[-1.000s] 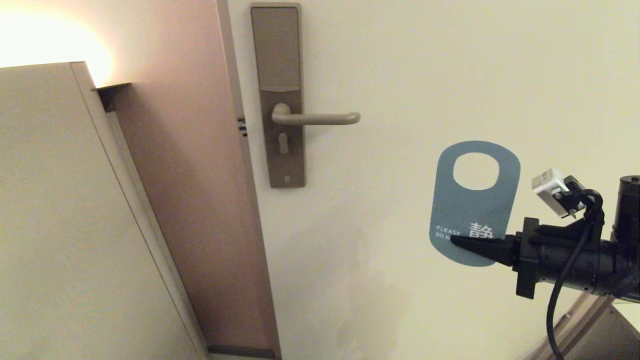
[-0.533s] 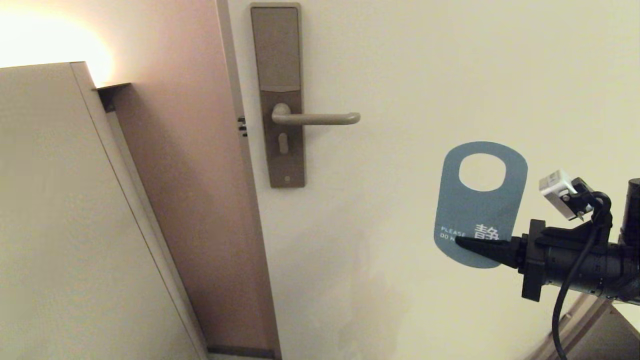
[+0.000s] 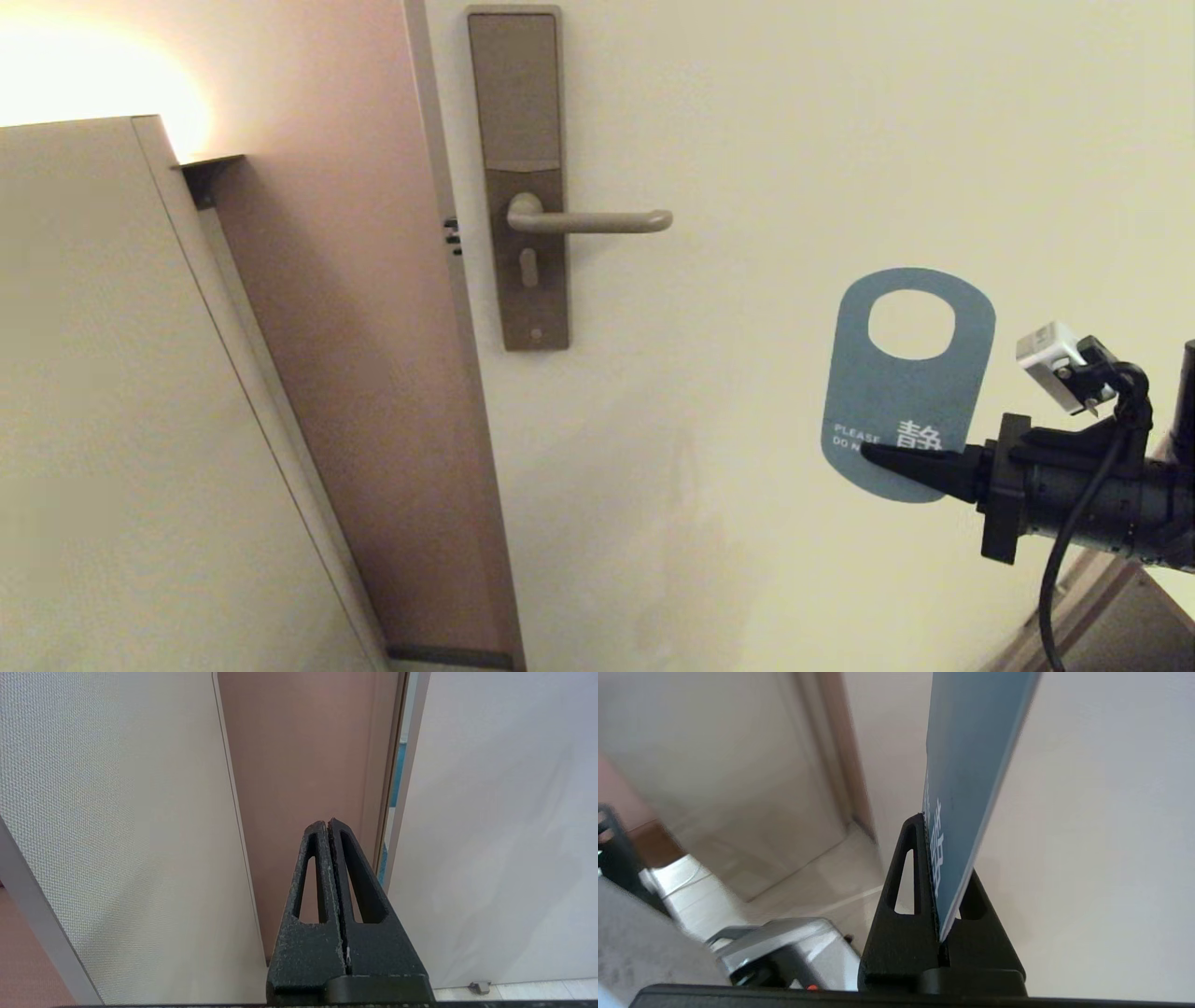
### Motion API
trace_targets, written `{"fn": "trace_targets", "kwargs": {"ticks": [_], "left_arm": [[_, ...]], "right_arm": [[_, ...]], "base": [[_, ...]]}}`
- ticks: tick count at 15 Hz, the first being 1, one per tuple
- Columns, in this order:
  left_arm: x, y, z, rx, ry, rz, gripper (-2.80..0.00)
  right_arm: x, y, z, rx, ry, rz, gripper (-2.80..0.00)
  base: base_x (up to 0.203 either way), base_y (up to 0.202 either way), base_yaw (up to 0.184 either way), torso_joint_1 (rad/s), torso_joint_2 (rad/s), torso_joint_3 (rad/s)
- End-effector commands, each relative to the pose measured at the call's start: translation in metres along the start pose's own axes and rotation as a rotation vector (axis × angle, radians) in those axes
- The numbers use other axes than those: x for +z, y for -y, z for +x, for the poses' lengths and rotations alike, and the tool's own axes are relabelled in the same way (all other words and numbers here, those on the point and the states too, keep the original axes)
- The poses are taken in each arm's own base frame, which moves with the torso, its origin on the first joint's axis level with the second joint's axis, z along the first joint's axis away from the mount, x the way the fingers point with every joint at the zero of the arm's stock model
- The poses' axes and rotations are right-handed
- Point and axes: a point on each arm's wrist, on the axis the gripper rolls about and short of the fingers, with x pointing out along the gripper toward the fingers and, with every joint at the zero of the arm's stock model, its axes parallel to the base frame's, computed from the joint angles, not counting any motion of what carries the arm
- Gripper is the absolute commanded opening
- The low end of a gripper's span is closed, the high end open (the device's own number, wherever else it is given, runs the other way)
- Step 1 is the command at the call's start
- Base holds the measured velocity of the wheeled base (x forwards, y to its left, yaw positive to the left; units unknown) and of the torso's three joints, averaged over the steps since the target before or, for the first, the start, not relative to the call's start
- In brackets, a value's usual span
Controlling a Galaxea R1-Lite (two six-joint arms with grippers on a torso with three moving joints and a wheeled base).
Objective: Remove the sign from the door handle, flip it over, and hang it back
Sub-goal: Hang the sign back with the other side facing out
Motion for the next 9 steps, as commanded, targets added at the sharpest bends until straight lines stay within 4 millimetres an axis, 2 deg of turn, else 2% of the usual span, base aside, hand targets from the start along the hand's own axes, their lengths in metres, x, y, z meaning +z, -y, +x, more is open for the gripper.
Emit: {"fn": "trace_targets", "kwargs": {"ticks": [1, 4, 9], "left_arm": [[0.000, 0.000, 0.000, 0.001, -0.001, 0.000, -2.80], [0.000, 0.000, 0.000, 0.000, 0.000, 0.000, -2.80], [0.000, 0.000, 0.000, 0.001, -0.001, 0.000, -2.80]], "right_arm": [[0.002, 0.007, 0.003, -0.019, -0.001, 0.009, -2.80], [-0.004, 0.017, 0.002, -0.053, -0.018, 0.039, -2.80], [-0.009, 0.021, -0.001, -0.074, -0.027, 0.057, -2.80]], "base": [[0.000, 0.000, 0.000, 0.000, 0.00, 0.000], [0.000, 0.000, 0.000, 0.000, 0.00, 0.000], [0.000, 0.000, 0.000, 0.000, 0.00, 0.000]]}}
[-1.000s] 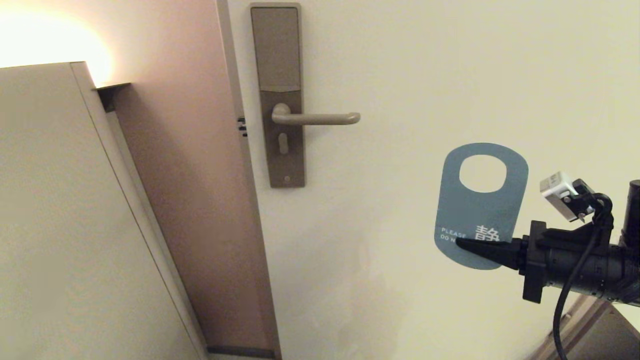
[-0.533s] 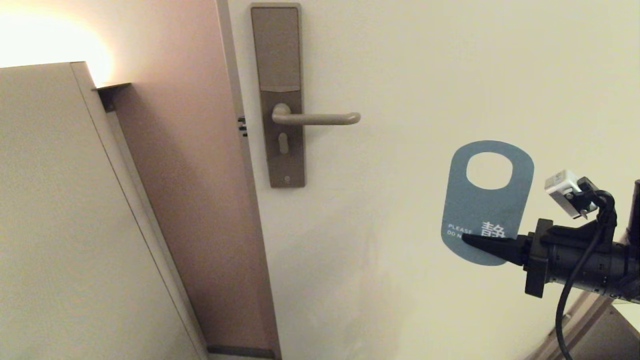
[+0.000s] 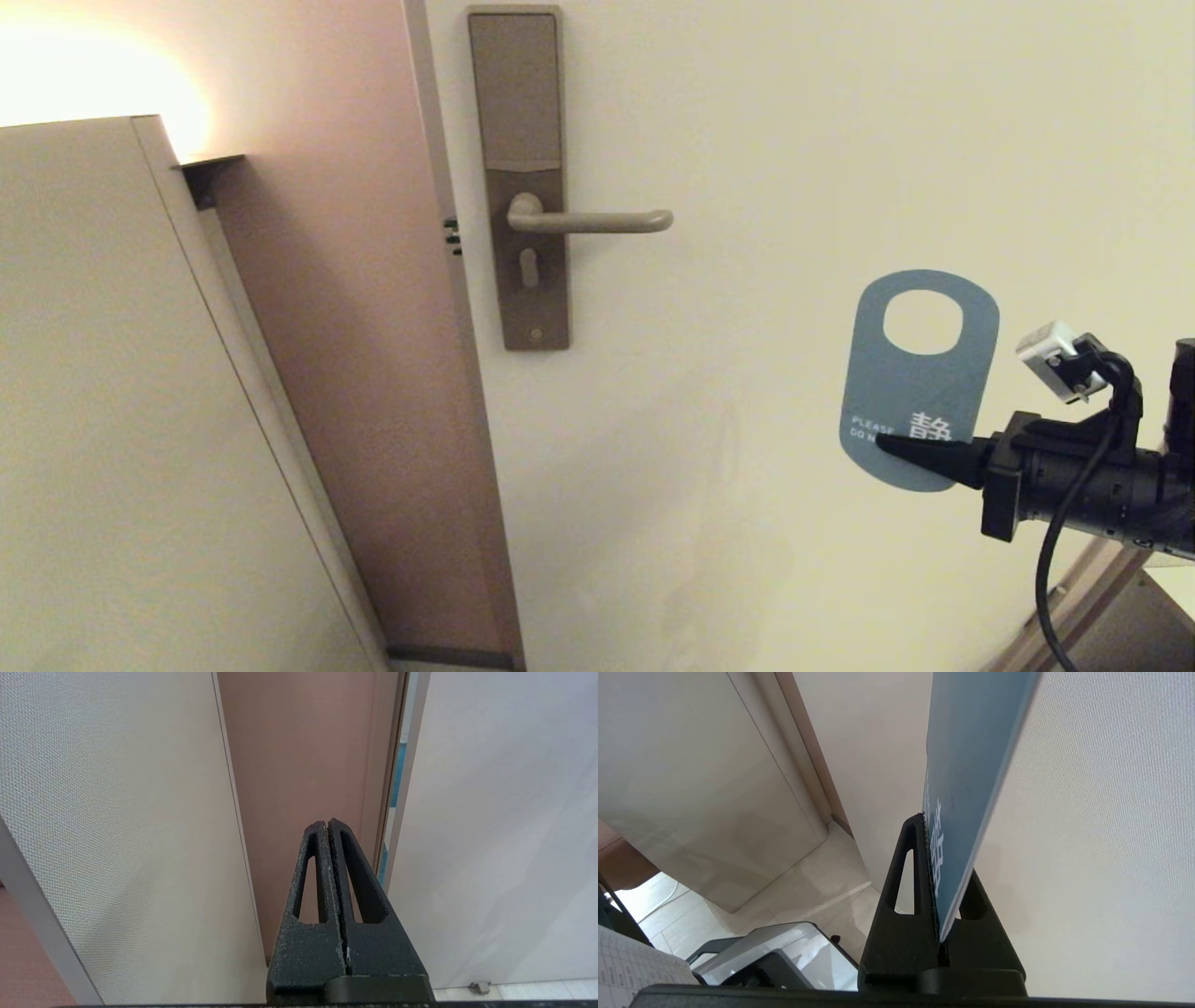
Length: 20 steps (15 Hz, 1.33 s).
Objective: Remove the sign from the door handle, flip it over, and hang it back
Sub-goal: Hang the sign back with the other side facing out
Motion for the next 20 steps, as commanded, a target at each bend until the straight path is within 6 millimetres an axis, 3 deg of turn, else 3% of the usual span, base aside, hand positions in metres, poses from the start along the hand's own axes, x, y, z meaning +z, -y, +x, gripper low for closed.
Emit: {"fn": "trace_targets", "kwargs": {"ticks": [1, 12, 20], "left_arm": [[0.000, 0.000, 0.000, 0.000, -0.001, 0.000, -2.80], [0.000, 0.000, 0.000, 0.001, -0.001, 0.000, -2.80], [0.000, 0.000, 0.000, 0.001, -0.001, 0.000, -2.80]], "right_arm": [[-0.001, 0.001, 0.000, 0.002, -0.003, 0.004, -2.80], [0.015, 0.014, 0.012, -0.020, 0.026, -0.012, -2.80], [0.044, 0.032, 0.046, 0.009, 0.069, -0.069, -2.80]], "base": [[0.000, 0.000, 0.000, 0.000, 0.00, 0.000], [0.000, 0.000, 0.000, 0.000, 0.00, 0.000], [0.000, 0.000, 0.000, 0.000, 0.00, 0.000]]}}
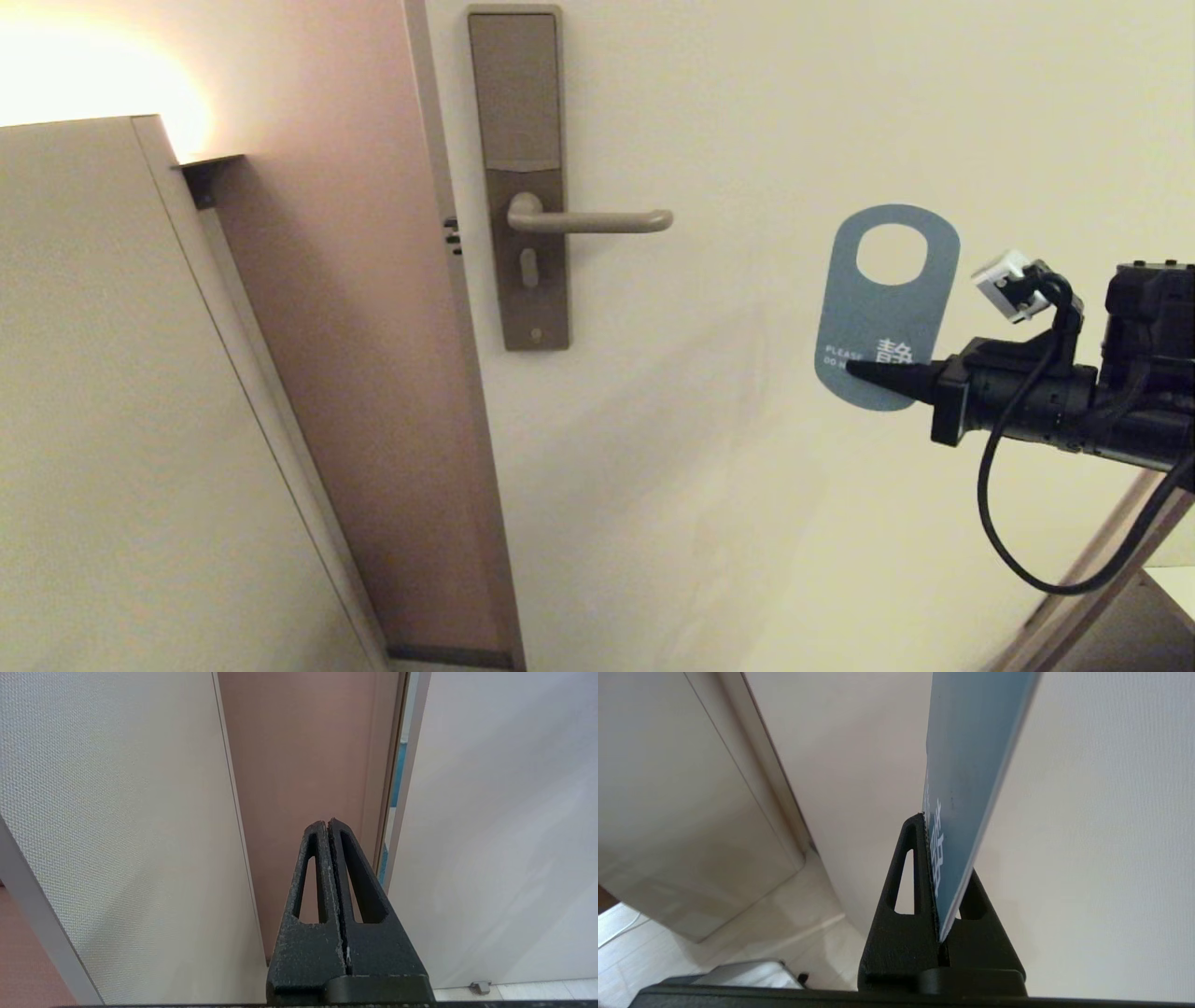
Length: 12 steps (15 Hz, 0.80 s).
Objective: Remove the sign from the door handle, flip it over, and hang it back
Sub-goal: Hang the sign back with the other side facing out
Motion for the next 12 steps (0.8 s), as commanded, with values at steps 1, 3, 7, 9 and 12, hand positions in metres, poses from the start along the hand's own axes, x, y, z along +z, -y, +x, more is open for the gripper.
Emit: {"fn": "trace_targets", "kwargs": {"ticks": [1, 3, 7, 9, 12], "left_arm": [[0.000, 0.000, 0.000, -0.001, -0.001, 0.000, -2.80], [0.000, 0.000, 0.000, -0.001, -0.001, 0.000, -2.80], [0.000, 0.000, 0.000, 0.000, -0.001, 0.000, -2.80], [0.000, 0.000, 0.000, 0.001, -0.001, 0.000, -2.80], [0.000, 0.000, 0.000, 0.000, -0.001, 0.000, -2.80]], "right_arm": [[0.004, 0.004, 0.015, 0.022, 0.002, -0.005, -2.80], [0.010, 0.004, 0.024, 0.042, 0.017, -0.018, -2.80], [0.021, 0.002, 0.040, 0.072, 0.039, -0.042, -2.80], [0.028, 0.001, 0.049, 0.089, 0.055, -0.057, -2.80], [0.034, -0.005, 0.062, 0.121, 0.068, -0.074, -2.80]], "base": [[0.000, 0.000, 0.000, 0.000, 0.00, 0.000], [0.000, 0.000, 0.000, 0.000, 0.00, 0.000], [0.000, 0.000, 0.000, 0.000, 0.00, 0.000], [0.000, 0.000, 0.000, 0.000, 0.00, 0.000], [0.000, 0.000, 0.000, 0.000, 0.00, 0.000]]}}
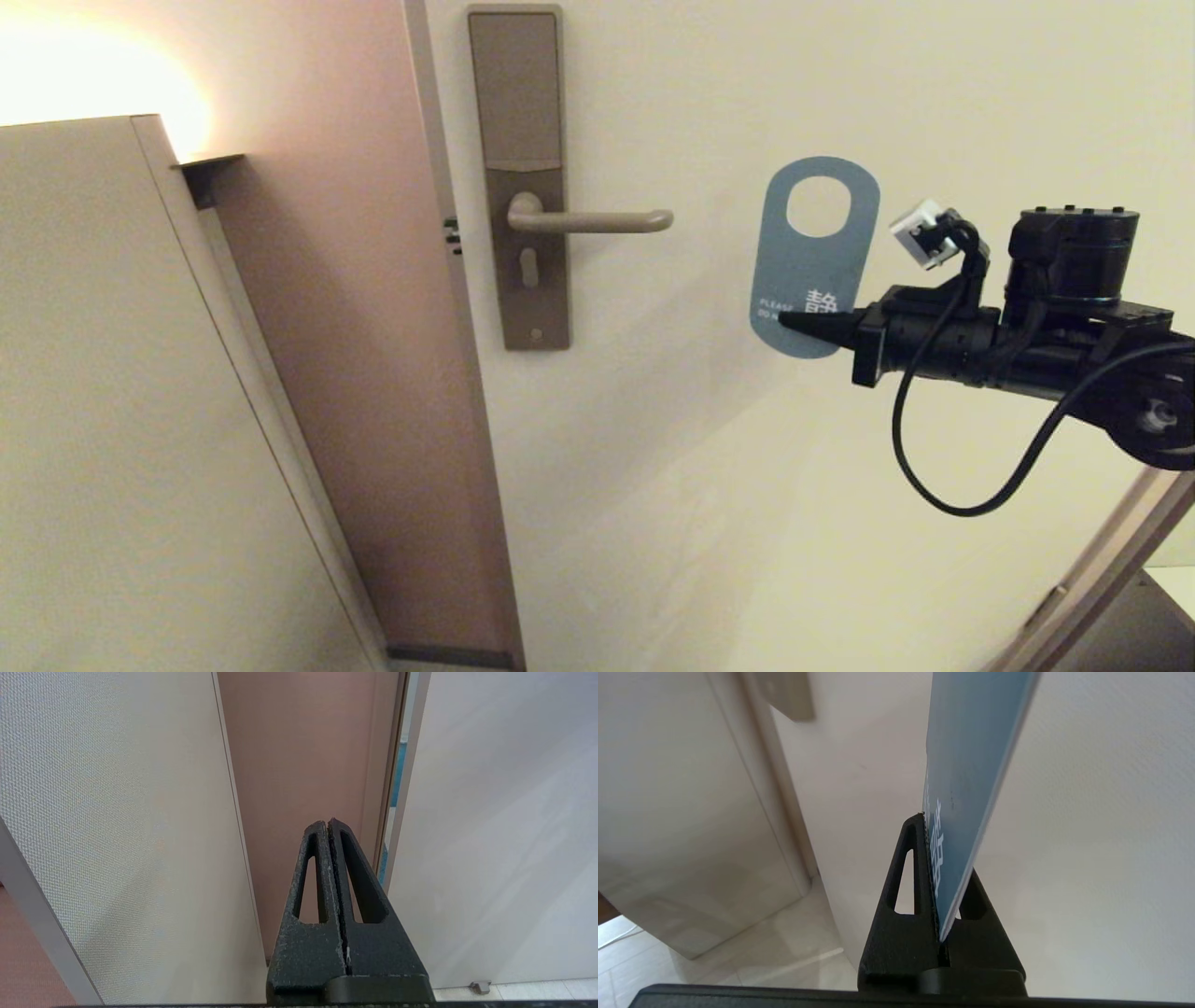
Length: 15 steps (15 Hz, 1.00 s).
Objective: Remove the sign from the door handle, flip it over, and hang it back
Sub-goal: Hang the sign back with the other side facing out
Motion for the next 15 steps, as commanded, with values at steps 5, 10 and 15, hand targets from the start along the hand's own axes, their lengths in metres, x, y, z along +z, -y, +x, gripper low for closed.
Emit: {"fn": "trace_targets", "kwargs": {"ticks": [5, 10, 15], "left_arm": [[0.000, 0.000, 0.000, 0.001, -0.001, -0.001, -2.80], [0.000, 0.000, 0.000, 0.000, -0.001, -0.001, -2.80], [0.000, 0.000, 0.000, 0.001, -0.001, -0.001, -2.80]], "right_arm": [[-0.001, -0.011, 0.021, 0.064, -0.004, -0.013, -2.80], [0.002, -0.021, 0.031, 0.103, -0.001, -0.023, -2.80], [0.006, -0.030, 0.041, 0.139, 0.009, -0.037, -2.80]], "base": [[0.000, 0.000, 0.000, 0.000, 0.00, 0.000], [0.000, 0.000, 0.000, 0.000, 0.00, 0.000], [0.000, 0.000, 0.000, 0.000, 0.00, 0.000]]}}
